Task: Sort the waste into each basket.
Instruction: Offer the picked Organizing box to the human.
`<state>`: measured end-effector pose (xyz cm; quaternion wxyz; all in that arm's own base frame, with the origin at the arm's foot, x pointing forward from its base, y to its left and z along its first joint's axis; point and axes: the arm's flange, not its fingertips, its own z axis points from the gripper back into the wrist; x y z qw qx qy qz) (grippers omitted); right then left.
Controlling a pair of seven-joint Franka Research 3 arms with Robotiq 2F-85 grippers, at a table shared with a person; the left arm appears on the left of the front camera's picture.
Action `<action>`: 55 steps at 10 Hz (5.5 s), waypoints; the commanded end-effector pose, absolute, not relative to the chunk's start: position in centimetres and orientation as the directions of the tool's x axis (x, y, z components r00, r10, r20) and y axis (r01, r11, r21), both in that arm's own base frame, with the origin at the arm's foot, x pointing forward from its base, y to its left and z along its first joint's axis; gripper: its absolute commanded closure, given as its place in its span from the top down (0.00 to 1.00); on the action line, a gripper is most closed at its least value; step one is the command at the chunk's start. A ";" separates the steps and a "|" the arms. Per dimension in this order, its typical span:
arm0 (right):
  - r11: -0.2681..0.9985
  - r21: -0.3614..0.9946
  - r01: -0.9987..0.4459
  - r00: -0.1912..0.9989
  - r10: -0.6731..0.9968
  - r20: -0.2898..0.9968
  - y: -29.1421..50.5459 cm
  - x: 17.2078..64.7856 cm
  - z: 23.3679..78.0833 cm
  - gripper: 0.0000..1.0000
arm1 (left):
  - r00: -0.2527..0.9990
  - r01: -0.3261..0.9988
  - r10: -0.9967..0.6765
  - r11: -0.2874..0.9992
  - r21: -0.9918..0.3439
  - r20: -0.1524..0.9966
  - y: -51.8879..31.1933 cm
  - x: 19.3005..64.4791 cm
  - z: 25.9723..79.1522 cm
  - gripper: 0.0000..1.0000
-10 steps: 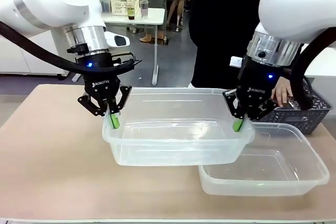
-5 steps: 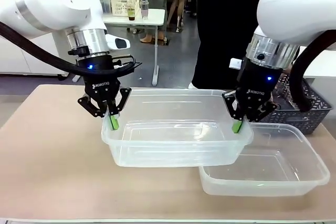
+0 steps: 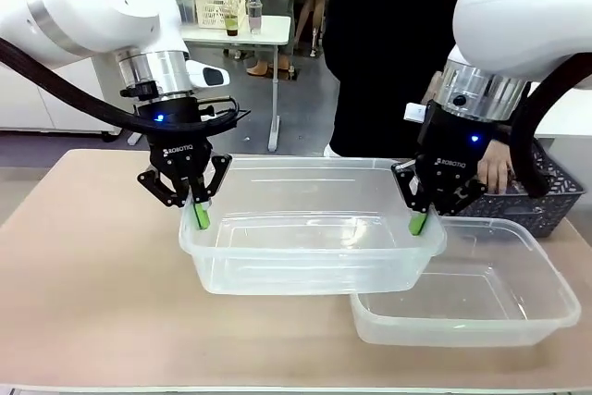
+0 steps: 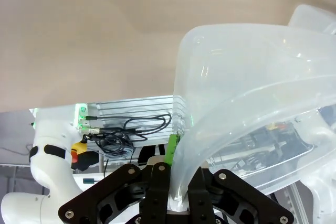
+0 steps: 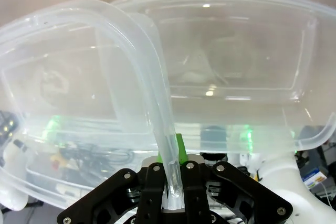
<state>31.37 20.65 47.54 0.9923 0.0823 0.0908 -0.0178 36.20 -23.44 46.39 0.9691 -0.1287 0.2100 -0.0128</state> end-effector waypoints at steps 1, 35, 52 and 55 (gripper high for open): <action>0.987 0.155 0.044 0.983 -0.015 -0.181 20.5 31.4 47.9 0.05 | 0.909 -0.037 -0.081 0.962 -0.271 -0.409 -23.6 36.1 46.8 0.04; 0.987 0.155 0.044 0.983 -0.015 -0.181 20.5 31.4 47.9 0.05 | 0.909 -0.037 -0.081 0.962 -0.271 -0.409 -23.6 36.1 46.8 0.04; 0.998 0.059 0.020 0.976 -0.007 -0.217 23.5 44.0 52.2 0.05 | 0.940 -0.118 0.025 0.960 -0.255 -0.340 -23.1 47.5 50.9 0.04; 0.996 0.069 0.049 0.962 -0.028 -0.272 24.0 47.6 49.6 0.05 | 0.944 -0.159 0.062 0.946 -0.282 -0.324 -22.7 50.5 49.9 0.04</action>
